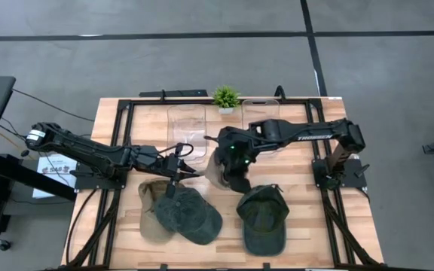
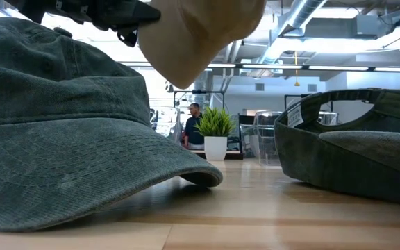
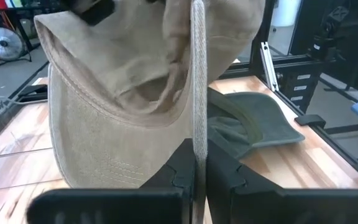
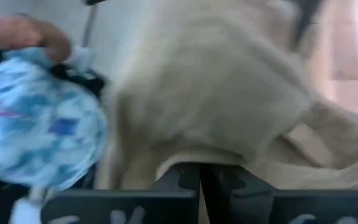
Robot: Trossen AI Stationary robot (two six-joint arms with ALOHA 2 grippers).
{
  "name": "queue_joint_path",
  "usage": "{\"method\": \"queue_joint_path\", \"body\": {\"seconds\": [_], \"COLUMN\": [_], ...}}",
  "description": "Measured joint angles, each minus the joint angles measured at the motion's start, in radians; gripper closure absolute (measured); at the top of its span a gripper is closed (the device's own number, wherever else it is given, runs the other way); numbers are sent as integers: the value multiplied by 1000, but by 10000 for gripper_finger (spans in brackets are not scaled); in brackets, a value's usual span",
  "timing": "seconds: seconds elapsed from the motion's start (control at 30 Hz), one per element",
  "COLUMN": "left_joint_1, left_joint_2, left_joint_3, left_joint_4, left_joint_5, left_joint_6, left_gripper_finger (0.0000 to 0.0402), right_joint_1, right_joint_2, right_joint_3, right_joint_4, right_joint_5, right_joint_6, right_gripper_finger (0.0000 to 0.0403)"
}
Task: Pick & Place hat
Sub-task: Put the top brown cap into the right transparent bin
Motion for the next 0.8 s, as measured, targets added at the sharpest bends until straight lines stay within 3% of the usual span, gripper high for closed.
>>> {"method": "queue_joint_path", "body": {"seconds": [0.17,0.4,0.5,0.7,0.8], "left_joint_1": [11,12,12,12,12], "left_joint_2": [0,0,0,0,0], "left_joint_3": [0,0,0,0,0], "left_joint_4": [-9,-9,-10,-10,-10], "left_joint_5": [3,-1,-5,-11,-7], "left_joint_6": [0,0,0,-1,-1], "left_gripper_finger": [384,384,384,384,384], "right_joint_1": [28,42,43,16,4], "right_joint_2": [0,0,0,0,0], "right_joint_3": [27,85,115,189,197], "right_joint_4": [1,-27,-67,-253,-324], "right_joint_5": [-72,-83,-20,220,277], "right_joint_6": [-1,-24,-35,-95,-107], "right_gripper_finger": [403,403,403,403,403]}}
